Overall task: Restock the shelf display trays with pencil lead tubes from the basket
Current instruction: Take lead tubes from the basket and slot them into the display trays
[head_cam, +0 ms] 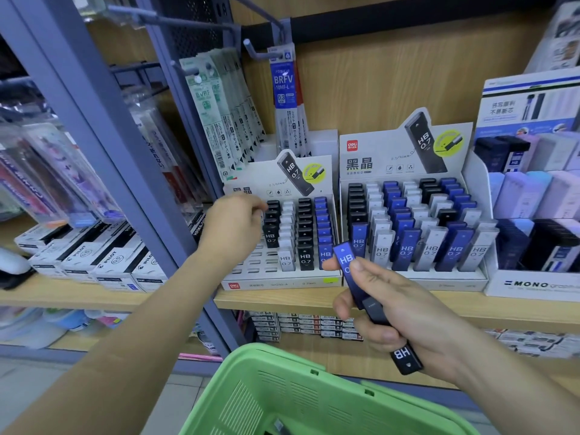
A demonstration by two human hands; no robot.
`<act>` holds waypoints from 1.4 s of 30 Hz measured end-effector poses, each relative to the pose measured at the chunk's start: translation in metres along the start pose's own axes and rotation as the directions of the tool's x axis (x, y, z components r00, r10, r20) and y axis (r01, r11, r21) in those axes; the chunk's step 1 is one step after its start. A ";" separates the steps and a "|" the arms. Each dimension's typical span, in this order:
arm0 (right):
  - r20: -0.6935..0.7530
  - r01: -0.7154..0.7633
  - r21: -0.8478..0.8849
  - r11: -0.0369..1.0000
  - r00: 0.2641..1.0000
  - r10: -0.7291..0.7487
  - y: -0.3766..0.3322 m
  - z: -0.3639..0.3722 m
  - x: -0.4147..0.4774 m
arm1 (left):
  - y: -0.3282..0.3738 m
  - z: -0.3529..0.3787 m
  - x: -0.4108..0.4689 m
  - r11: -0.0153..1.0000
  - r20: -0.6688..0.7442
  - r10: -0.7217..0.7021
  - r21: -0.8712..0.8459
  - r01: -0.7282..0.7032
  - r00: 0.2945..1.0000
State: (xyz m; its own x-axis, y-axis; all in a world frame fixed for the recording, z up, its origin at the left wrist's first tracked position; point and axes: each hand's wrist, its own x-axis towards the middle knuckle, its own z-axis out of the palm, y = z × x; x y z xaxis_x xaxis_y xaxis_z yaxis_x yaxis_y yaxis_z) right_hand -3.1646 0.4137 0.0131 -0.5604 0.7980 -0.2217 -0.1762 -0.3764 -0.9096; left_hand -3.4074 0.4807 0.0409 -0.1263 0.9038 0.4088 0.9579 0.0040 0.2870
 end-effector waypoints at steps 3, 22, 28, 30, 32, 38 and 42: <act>0.021 -0.004 -0.007 1.000 1.000 0.004 0.000 0.000 0.002 | 0.033 -0.027 -0.018 0.872 0.305 0.029 -0.474 0.125 0.952; 0.031 -0.080 0.220 0.972 0.997 0.075 0.006 -0.009 0.011 | 0.005 -0.039 0.000 0.918 0.003 0.047 0.393 -0.044 0.999; 0.061 -0.045 0.258 0.965 0.998 0.030 -0.001 -0.006 0.002 | -0.012 -0.016 0.006 0.861 0.061 0.009 0.507 -0.038 0.998; 0.019 -0.040 0.255 0.966 0.999 0.036 -0.004 -0.004 0.002 | -0.014 -0.013 0.007 0.860 0.061 0.014 0.508 -0.043 0.998; 0.007 -0.041 0.248 0.968 0.999 0.040 -0.004 -0.003 0.002 | -0.013 -0.013 0.007 0.851 0.072 0.013 0.524 -0.049 0.997; 0.003 -0.060 0.197 0.979 0.998 0.061 -0.004 0.003 0.000 | -0.004 -0.016 0.005 0.796 0.113 -0.016 0.603 -0.056 0.993; -0.021 -0.040 0.218 0.975 0.999 0.046 -0.004 0.004 -0.002 | -0.004 -0.016 0.006 0.780 0.139 -0.019 0.621 -0.072 0.990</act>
State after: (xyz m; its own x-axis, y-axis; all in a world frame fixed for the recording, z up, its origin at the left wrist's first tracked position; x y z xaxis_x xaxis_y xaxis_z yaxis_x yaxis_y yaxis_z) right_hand -3.1658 0.4123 0.0182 -0.5508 0.7895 -0.2706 -0.3254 -0.5018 -0.8015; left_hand -3.4164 0.4792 0.0557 -0.1072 0.9543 0.2789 0.9168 0.2034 -0.3436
